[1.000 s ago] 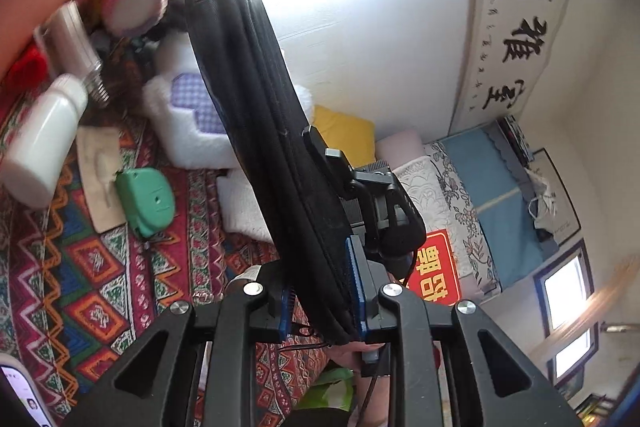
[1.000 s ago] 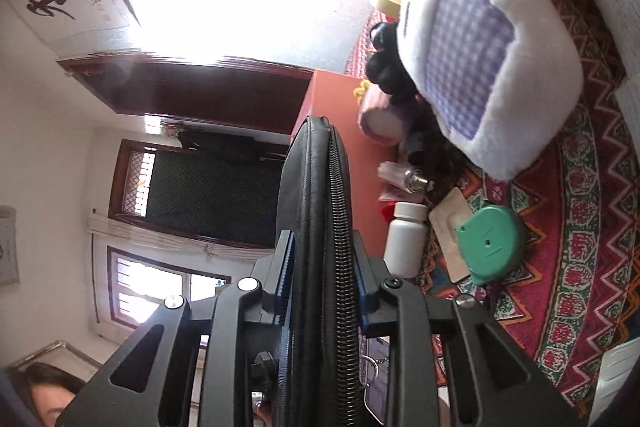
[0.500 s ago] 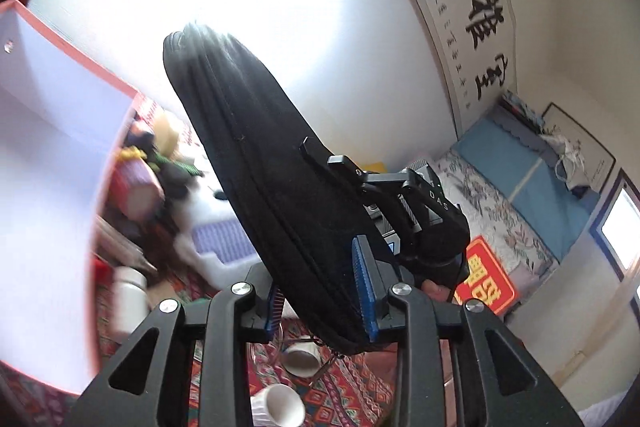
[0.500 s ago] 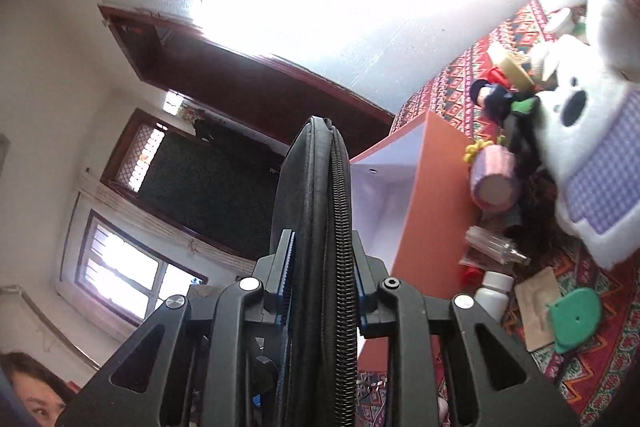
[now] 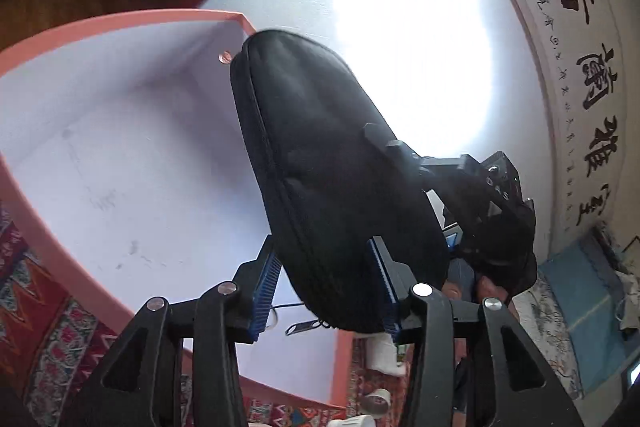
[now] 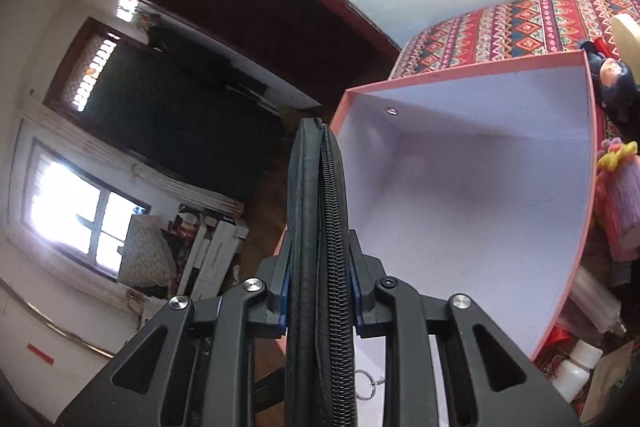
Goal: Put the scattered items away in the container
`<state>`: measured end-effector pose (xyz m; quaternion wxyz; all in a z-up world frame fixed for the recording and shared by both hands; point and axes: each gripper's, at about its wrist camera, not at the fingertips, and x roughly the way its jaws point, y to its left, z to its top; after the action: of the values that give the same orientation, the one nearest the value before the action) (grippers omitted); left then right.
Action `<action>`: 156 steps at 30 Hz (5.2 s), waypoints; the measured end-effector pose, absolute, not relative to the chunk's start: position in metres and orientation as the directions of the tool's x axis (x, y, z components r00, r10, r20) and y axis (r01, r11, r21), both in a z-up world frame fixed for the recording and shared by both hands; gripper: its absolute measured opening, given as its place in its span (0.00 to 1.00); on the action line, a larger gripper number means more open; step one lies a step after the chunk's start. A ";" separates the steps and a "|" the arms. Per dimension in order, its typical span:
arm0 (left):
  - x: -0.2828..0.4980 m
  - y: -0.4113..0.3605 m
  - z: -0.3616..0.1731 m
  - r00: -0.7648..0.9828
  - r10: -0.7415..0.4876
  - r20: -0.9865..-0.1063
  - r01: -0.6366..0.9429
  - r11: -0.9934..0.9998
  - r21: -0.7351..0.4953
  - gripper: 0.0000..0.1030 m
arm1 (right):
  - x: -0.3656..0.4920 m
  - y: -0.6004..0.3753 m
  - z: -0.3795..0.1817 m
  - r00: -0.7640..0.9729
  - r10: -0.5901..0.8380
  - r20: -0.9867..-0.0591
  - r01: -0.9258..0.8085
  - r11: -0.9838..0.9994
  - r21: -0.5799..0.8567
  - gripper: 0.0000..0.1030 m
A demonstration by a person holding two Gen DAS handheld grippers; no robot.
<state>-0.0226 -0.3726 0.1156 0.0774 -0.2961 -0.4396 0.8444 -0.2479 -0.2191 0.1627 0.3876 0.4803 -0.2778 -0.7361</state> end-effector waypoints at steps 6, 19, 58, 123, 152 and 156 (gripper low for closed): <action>-0.001 -0.385 0.130 -0.899 0.096 -0.427 0.261 -0.667 -0.698 0.42 | -0.265 -0.223 0.135 -0.336 -0.820 -0.463 0.136 -0.529 0.838 0.20; -0.019 -0.404 0.096 -0.876 0.073 -0.477 0.316 -0.660 -0.682 0.42 | -0.282 -0.236 0.052 -0.294 -0.765 -0.574 -0.263 -0.512 0.818 0.80; -0.047 -0.079 0.047 -0.500 0.186 -0.846 -0.140 -0.981 -0.134 0.72 | -0.045 0.171 0.084 -0.476 -0.279 -0.834 -0.302 -0.839 0.453 0.92; -0.055 -0.117 0.062 -0.502 0.248 -0.829 -0.031 -0.963 -0.269 0.53 | -0.071 0.141 0.060 -0.474 -0.255 -0.843 -0.148 -0.920 0.362 0.99; 0.034 -0.008 0.095 -0.263 0.477 -0.839 -0.604 -0.759 -0.243 0.63 | -0.060 0.178 0.073 -0.490 -0.471 -0.734 -0.120 -0.797 0.592 0.47; 0.041 0.006 0.075 -0.327 0.324 -0.888 -0.618 -0.784 -0.058 0.74 | -0.064 0.181 0.075 -0.491 -0.488 -0.722 -0.113 -0.785 0.608 0.47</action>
<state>0.0414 0.0058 0.0752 0.2940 -0.5001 0.1472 0.8011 -0.0641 0.1806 0.0751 0.1161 0.4911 -0.3062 -0.8072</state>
